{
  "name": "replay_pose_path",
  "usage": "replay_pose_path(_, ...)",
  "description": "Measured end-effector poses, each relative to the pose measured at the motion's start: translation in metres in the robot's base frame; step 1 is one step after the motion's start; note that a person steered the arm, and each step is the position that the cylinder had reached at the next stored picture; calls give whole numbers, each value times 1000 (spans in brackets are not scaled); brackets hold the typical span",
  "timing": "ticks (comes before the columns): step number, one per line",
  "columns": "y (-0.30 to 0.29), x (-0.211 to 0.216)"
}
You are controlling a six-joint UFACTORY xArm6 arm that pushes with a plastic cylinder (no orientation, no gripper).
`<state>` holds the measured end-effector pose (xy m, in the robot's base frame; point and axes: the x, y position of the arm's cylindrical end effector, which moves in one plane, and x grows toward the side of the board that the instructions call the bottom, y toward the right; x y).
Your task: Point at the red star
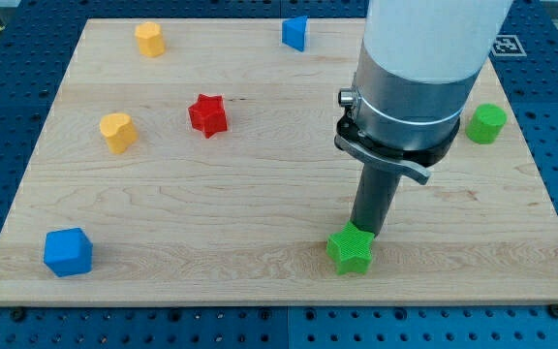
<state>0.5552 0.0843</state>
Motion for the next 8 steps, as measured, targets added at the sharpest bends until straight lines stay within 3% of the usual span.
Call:
replay_pose_path(2,-1,15)
replay_pose_path(3,-3,4)
replay_pose_path(4,-14,-42)
replay_pose_path(8,-46,-52)
